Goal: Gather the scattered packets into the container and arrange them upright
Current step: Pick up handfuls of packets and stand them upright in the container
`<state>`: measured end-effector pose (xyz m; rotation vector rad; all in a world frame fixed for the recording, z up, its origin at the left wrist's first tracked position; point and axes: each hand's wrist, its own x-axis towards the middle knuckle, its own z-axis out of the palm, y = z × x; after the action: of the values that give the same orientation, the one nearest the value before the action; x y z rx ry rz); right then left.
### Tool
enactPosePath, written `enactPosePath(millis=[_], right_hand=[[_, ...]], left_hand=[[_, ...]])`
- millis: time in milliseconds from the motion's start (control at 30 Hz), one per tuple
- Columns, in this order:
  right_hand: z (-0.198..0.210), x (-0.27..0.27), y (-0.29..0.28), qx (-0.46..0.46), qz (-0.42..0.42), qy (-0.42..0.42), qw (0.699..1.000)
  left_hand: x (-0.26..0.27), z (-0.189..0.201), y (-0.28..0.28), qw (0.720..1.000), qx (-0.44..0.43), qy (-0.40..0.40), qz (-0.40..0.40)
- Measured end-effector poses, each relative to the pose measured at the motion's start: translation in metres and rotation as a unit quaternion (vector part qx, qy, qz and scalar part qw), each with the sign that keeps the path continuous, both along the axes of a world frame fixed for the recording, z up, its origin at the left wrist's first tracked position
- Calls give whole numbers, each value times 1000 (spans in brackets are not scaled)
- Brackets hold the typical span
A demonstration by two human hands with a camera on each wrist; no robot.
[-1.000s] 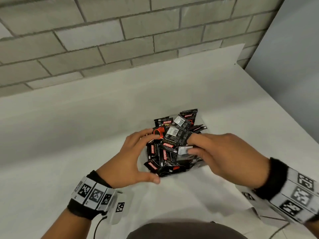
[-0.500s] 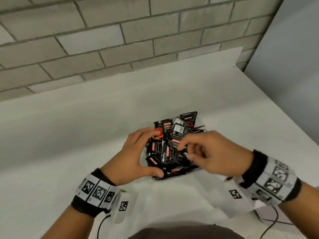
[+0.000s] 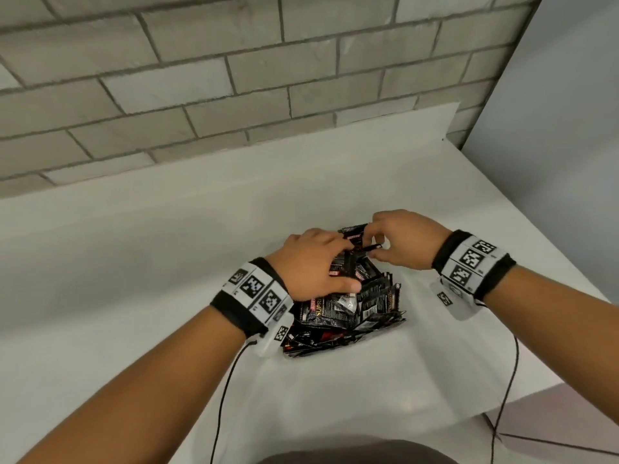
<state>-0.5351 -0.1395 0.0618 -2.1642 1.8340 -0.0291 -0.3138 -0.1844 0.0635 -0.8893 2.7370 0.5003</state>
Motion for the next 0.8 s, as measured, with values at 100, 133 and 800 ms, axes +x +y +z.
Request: enactPosePath(millis=[100, 133, 800], right_hand=[[0, -4, -11, -33, -19, 0, 999], [-1, -4, -14, -44, -25, -1, 999], [0, 13, -10, -31, -18, -26, 999]], left_hand=[[6, -11, 6, 999, -8, -26, 15], [9, -13, 8, 1000, -6, -20, 17], [60, 34, -8, 989, 47, 81, 117]])
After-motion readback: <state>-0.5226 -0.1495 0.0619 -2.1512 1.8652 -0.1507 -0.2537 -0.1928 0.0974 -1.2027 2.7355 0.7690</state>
